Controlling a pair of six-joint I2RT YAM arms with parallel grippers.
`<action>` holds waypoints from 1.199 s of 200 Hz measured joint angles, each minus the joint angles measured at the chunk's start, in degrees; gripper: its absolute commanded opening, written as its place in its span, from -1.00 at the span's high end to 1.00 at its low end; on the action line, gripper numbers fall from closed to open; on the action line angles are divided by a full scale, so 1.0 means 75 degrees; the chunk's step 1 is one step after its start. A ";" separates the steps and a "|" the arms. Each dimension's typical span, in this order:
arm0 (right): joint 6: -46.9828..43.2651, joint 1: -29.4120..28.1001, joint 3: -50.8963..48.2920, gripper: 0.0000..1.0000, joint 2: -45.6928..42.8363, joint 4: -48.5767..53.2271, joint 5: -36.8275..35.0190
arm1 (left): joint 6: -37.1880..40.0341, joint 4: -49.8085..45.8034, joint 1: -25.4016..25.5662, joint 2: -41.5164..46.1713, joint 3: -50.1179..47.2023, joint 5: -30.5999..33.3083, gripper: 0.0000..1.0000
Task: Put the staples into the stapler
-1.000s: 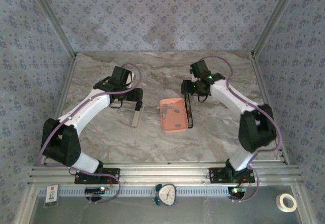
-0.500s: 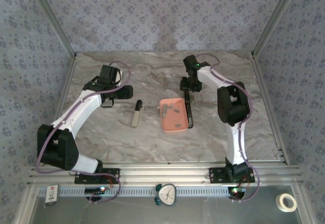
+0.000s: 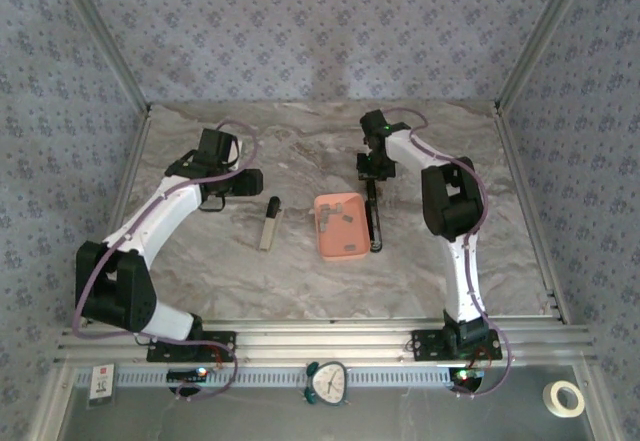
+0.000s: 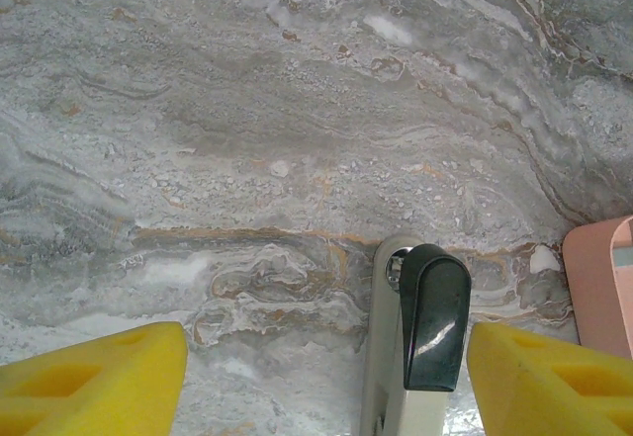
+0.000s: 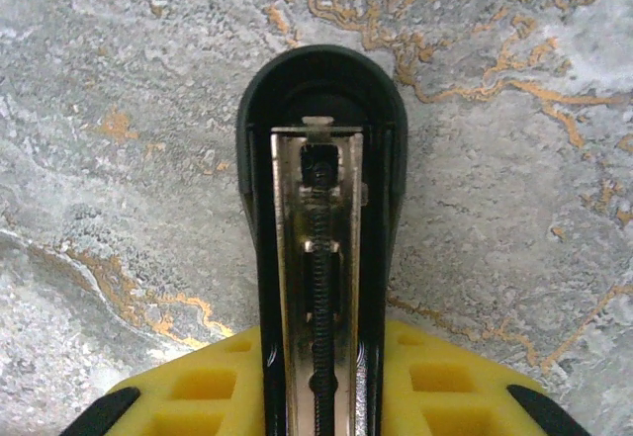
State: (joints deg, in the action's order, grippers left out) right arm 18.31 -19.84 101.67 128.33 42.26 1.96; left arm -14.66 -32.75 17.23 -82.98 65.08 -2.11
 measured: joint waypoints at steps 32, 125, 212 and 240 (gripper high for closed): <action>-0.0370 0.0003 -0.0933 0.72 -0.0615 -0.0262 -0.0012 | 0.0003 0.0017 0.0000 0.0000 0.0000 -0.0111 -0.49; -0.2952 0.0076 -0.4817 0.78 -0.5050 -0.1300 0.1105 | 0.1233 0.2973 0.0420 0.0000 -0.1291 -0.3281 -0.44; -0.5802 -0.0845 -0.6604 0.83 -0.7222 -0.2296 0.3203 | 0.4634 0.4625 0.1518 0.0006 -0.2063 -0.6041 -0.30; -0.6359 -0.1329 -0.6729 0.84 -0.7297 -0.2530 0.3459 | 0.5525 0.4447 0.1670 0.0006 -0.2031 -0.6563 -0.29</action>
State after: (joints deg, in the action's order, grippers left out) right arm -29.39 -29.80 51.20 73.60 23.29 27.90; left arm 26.79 0.60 29.76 -82.94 49.84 -51.33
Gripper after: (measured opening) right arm 0.228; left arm 0.648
